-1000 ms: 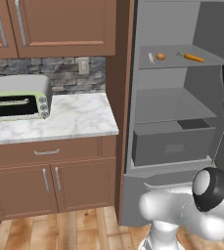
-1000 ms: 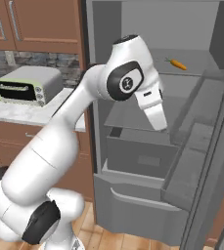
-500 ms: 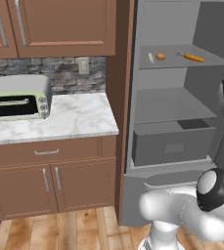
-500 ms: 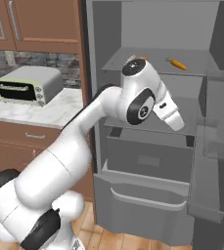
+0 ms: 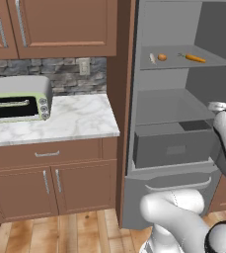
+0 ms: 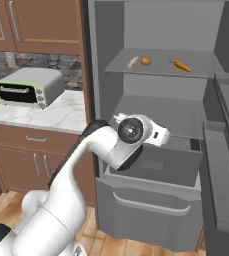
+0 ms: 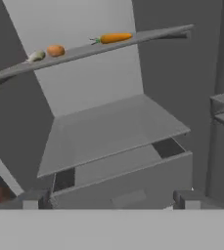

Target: Open the fridge, remove the tangerine, carrot, and fish, and place them on any counter.

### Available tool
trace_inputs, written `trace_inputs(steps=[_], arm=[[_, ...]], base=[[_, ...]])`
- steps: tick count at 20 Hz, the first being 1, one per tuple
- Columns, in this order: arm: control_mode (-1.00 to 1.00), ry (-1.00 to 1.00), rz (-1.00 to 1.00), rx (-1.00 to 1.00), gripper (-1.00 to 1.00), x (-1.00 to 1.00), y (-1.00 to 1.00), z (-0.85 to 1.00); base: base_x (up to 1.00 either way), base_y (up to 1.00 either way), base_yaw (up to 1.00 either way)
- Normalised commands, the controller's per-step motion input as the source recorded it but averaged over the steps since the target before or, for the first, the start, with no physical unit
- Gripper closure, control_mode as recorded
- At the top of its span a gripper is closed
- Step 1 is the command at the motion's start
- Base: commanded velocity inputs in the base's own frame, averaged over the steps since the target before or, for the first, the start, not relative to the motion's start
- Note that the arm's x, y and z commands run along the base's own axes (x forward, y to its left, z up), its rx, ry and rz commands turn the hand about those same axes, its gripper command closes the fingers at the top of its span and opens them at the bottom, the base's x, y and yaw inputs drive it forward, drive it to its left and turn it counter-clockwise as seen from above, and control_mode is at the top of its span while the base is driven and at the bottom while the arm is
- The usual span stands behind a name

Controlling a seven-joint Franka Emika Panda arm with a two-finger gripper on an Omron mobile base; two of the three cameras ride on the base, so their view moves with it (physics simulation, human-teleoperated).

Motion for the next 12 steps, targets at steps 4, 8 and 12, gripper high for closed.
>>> trace_inputs(steps=[4, 8, 12], arm=[[-1.00, 0.39, 0.39, -0.01, -1.00, 0.23, 1.00, 0.94], [-1.00, 0.65, 0.17, -0.22, -1.00, 0.01, 1.00, 0.94], [-1.00, 0.26, 0.09, -0.28, -1.00, 0.00, 1.00, 0.14]], base=[[0.00, 0.00, 0.00], [0.00, 0.00, 0.00], [0.00, 0.00, 0.00]])
